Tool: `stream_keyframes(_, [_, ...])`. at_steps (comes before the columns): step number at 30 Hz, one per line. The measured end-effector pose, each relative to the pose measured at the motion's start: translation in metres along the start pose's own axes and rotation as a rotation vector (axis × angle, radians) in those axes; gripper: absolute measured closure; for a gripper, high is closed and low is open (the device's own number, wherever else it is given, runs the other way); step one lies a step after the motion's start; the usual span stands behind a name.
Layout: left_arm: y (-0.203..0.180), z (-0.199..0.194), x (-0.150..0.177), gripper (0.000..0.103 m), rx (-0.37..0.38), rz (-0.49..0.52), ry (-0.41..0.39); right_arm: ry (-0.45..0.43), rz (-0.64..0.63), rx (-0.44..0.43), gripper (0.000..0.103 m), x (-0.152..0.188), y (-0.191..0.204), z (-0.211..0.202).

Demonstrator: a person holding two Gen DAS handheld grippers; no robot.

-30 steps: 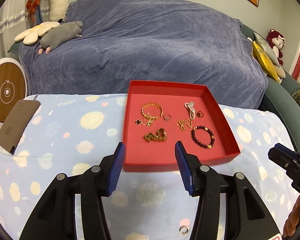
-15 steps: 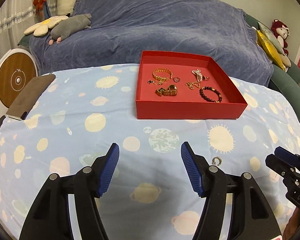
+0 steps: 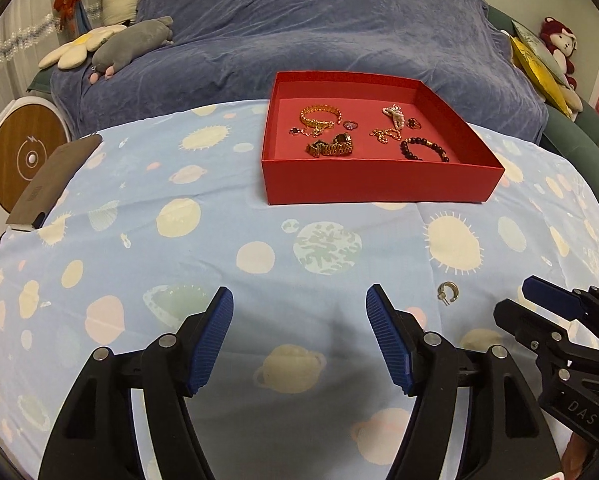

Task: Organize jewelry
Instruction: 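Move the right tool to a gold hoop earring and close on it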

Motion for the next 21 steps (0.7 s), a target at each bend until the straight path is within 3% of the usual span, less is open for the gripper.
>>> stream_keyframes(11, [0.011,-0.001,0.013,0.035,0.001,0.0,0.022,0.037,-0.007,-0.008,0.061,-0.003,0.01,0.035])
stream_keyframes(20, [0.02,-0.002,0.021,0.035,0.005,-0.008,0.035,0.037,-0.054,0.029,0.072,-0.002,0.016,0.049])
stream_keyframes(21, [0.021,-0.002,0.021,0.035,0.008,-0.01,0.035,0.035,-0.061,0.033,0.077,-0.002,0.017,0.049])
Point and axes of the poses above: each gripper's, at about its wrist camera, not at the fingertips, and z roughly the way its jaws point, y to its left, x to its underside, the point moved 5 cm from there along z, roughly the way its jaws point, and after that the axes turned 4 degrees about -z, right-handed, at the moved point
